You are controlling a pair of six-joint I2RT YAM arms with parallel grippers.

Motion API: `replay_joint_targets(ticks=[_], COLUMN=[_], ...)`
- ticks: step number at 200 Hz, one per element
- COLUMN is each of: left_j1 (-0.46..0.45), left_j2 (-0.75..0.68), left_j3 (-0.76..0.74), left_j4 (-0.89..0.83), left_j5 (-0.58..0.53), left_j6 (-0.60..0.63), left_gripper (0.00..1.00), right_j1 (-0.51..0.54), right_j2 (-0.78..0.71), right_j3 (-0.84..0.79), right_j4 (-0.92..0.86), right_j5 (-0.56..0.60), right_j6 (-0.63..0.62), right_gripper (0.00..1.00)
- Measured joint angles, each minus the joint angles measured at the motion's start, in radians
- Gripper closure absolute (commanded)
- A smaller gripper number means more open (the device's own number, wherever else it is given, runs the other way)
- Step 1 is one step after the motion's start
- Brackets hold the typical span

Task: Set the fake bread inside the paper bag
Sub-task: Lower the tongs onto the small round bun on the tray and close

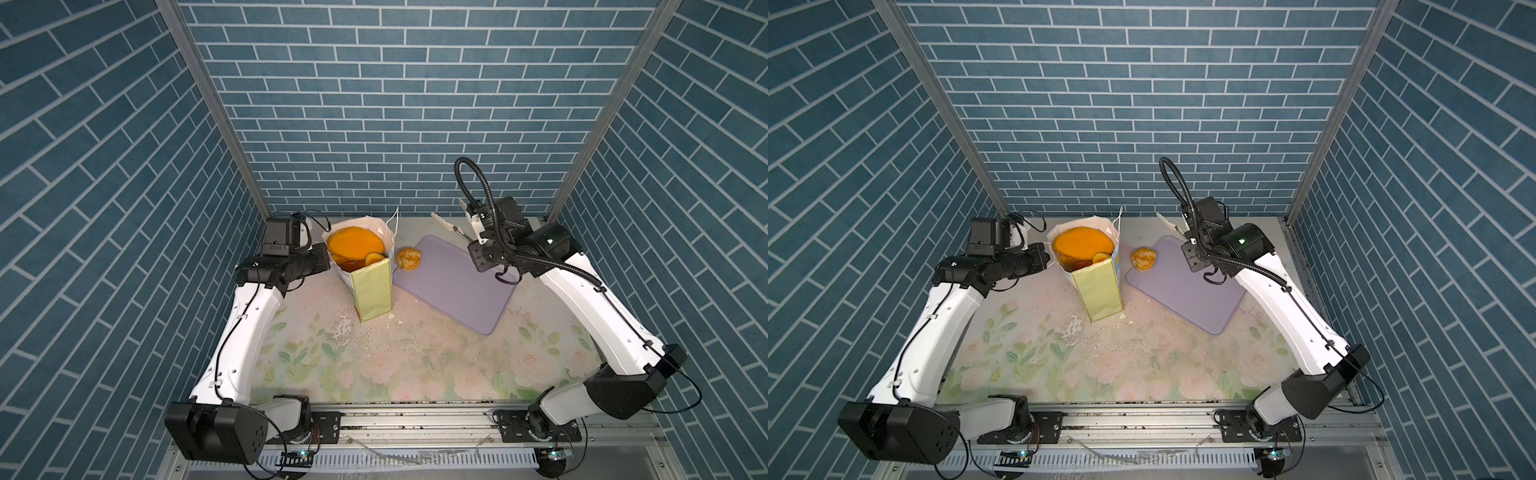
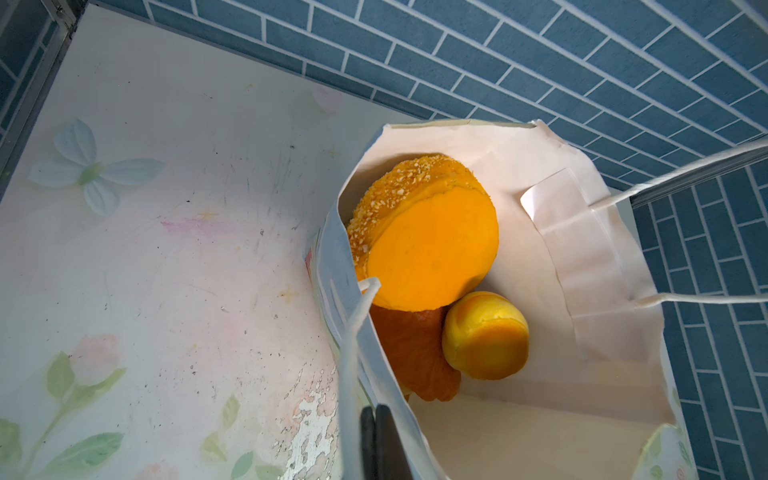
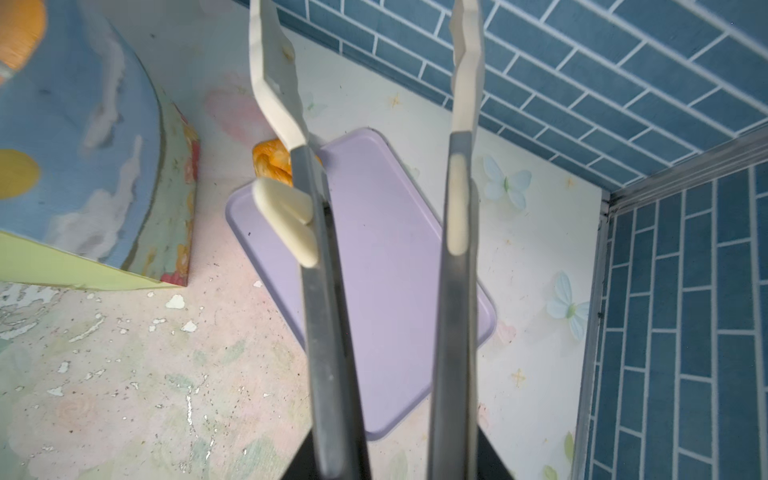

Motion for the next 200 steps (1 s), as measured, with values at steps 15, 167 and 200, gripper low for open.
replay_joint_targets(ticks=[15, 167, 200], left_j1=[0.000, 0.000, 0.000], left_j2=[0.000, 0.001, 0.011], left_j3=[0.005, 0.052, 0.052], left_j4=[-0.002, -0.049, -0.055], left_j5=[-0.001, -0.042, -0.044], left_j6=[0.000, 0.001, 0.001], left_gripper=[0.95, 0.95, 0.95], right_j1=[-0.021, -0.085, -0.085], right_j2=[0.023, 0.382, 0.423], right_j3=[-0.032, 0.003, 0.067], right_j4=[0.029, 0.182, 0.185], right_j5=[-0.031, -0.229, -0.277], right_j6=[0.016, 0.027, 0.024], right_gripper=[0.61, 0.61, 0.60])
